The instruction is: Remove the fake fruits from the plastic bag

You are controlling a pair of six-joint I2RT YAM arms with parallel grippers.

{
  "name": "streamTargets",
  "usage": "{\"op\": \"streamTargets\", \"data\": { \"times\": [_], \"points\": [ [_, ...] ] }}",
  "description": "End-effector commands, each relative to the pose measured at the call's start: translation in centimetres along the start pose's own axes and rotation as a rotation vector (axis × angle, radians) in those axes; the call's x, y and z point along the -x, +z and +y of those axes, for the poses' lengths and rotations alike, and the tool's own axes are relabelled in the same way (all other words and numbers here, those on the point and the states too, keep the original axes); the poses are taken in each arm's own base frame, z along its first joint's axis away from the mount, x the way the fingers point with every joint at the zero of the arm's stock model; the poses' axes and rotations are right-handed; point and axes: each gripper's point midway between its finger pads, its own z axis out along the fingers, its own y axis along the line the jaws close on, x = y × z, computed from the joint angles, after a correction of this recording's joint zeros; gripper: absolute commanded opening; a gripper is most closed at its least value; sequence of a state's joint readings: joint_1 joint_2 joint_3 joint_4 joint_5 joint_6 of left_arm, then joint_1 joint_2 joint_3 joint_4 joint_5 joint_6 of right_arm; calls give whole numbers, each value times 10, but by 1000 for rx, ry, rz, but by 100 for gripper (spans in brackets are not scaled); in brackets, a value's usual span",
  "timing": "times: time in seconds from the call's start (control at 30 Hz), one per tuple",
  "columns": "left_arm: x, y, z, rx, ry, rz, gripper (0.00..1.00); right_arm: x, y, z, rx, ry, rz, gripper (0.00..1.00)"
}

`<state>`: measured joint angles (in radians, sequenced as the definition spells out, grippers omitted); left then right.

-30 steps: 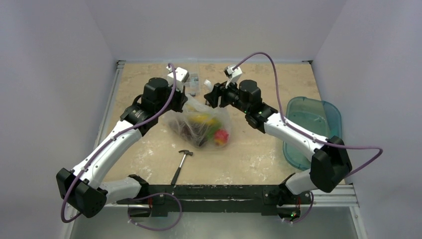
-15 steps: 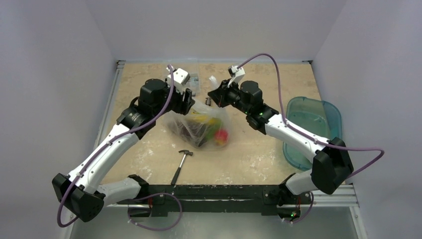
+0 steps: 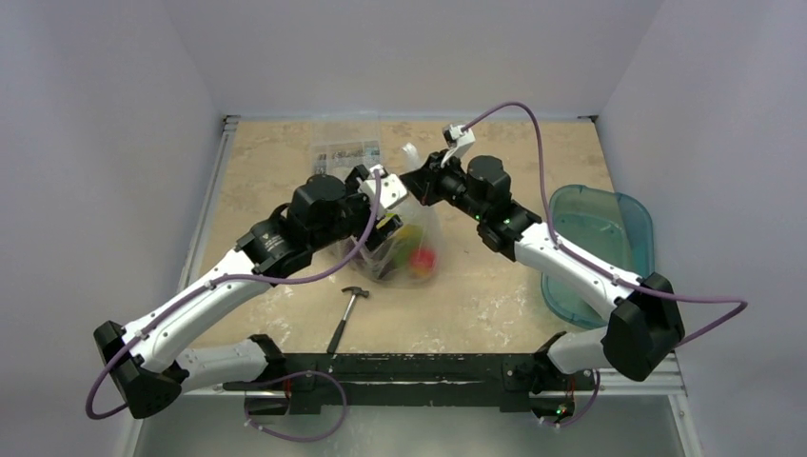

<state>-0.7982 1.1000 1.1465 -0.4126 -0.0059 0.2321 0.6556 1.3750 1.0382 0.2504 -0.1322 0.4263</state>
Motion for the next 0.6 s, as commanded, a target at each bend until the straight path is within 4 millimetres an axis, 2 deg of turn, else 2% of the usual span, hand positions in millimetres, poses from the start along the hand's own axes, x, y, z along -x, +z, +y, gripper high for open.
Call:
{"op": "streamTargets", "data": {
  "times": [0.0,0.07,0.17,0.33,0.43,0.57],
  "points": [
    [-5,12,-5,1,188,30,74,17,-9,16,58,-7,-52,0],
    [-10,23,-5,19,217,53,74,16,-10,17,68,2,-56,0],
    [-10,36,5,100,210,75,72,15,-11,18,71,6,-58,0],
    [-2,46,20,196,149,77,62,16,-15,19,70,0,-59,0],
    [-5,54,23,221,147,103,49,16,-16,19,71,-2,-58,0],
    [-7,55,42,334,143,144,15,17,-16,23,90,16,-58,0]
  ]
}}
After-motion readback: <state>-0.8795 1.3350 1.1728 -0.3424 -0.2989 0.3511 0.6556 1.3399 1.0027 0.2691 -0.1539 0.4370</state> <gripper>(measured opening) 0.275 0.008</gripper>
